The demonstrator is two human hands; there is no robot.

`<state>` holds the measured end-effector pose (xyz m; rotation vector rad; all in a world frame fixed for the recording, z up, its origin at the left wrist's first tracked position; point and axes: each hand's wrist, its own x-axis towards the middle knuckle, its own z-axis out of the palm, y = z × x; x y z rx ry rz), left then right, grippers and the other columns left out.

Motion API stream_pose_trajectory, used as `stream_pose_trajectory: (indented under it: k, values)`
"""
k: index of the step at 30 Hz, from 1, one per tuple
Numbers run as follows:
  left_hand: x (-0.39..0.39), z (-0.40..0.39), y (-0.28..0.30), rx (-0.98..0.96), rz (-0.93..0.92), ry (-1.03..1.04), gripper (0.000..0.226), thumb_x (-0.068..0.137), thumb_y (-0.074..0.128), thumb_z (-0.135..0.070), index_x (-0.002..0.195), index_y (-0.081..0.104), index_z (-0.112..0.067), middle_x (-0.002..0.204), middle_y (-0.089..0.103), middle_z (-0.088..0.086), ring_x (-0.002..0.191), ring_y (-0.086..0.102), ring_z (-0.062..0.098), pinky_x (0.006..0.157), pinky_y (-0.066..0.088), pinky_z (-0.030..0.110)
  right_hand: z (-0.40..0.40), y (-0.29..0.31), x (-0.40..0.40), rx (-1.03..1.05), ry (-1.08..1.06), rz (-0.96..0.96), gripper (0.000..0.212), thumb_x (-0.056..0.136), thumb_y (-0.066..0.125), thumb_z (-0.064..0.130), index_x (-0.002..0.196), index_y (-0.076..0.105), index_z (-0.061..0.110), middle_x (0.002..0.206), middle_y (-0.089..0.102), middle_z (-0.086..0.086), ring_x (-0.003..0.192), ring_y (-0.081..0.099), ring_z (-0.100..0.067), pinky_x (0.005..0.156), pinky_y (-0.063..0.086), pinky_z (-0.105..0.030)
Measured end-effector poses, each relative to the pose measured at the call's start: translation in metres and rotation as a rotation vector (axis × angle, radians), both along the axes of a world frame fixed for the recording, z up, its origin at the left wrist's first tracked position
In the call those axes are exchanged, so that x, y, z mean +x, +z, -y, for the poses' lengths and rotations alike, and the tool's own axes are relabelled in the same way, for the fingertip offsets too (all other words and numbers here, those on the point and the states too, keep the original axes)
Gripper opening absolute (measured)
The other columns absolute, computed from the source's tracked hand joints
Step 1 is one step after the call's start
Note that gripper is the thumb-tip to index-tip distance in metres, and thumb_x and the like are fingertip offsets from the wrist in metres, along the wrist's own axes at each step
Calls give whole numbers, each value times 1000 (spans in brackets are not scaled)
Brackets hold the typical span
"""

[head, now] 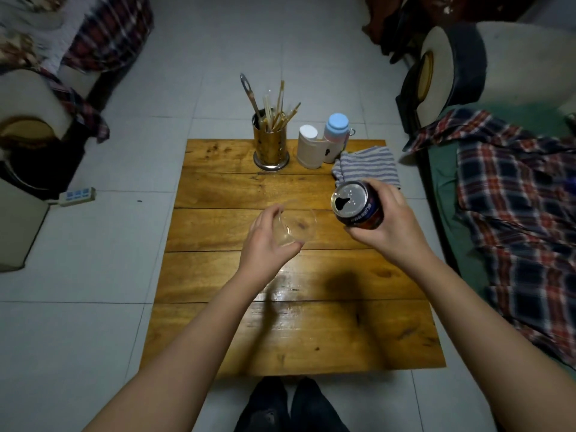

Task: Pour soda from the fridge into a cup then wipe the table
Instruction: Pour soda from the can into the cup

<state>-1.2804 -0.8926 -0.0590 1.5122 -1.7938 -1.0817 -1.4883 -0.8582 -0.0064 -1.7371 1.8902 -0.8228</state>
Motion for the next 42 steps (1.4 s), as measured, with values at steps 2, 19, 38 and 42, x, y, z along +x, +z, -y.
stream_pose_trajectory:
  k: [2, 19, 38, 42]
  values:
    - [-1, -5, 9, -13, 5, -13, 66, 72, 75, -23, 130, 44, -20, 129, 52, -4, 121, 45, 15, 94, 39, 27, -4, 11, 2, 17, 41, -58, 77, 66, 79, 18, 132, 41, 17, 123, 44, -1, 111, 38, -6, 92, 27, -7]
    - [2, -24, 42, -74, 112, -105, 75, 77, 72, -26, 141, 34, -16, 140, 43, -1, 129, 38, 17, 98, 30, 23, -16, 49, 9, -5, 57, -338, 81, 68, 77, 22, 138, 35, 21, 130, 42, -5, 123, 38, -21, 102, 39, -39]
    - [-6, -17, 40, -90, 102, -84, 74, 75, 74, -25, 139, 38, -13, 136, 47, 2, 125, 42, 18, 102, 35, 29, -11, 59, 9, -52, 81, -487, 81, 70, 75, 19, 139, 34, 21, 134, 41, -5, 126, 35, -23, 103, 37, -39]
    - [-5, -19, 40, -68, 85, -74, 75, 75, 74, -25, 139, 37, -15, 135, 47, 2, 125, 42, 18, 99, 35, 27, -11, 61, 11, -65, 95, -502, 81, 70, 76, 18, 139, 35, 21, 134, 42, -5, 126, 36, -24, 103, 36, -39]
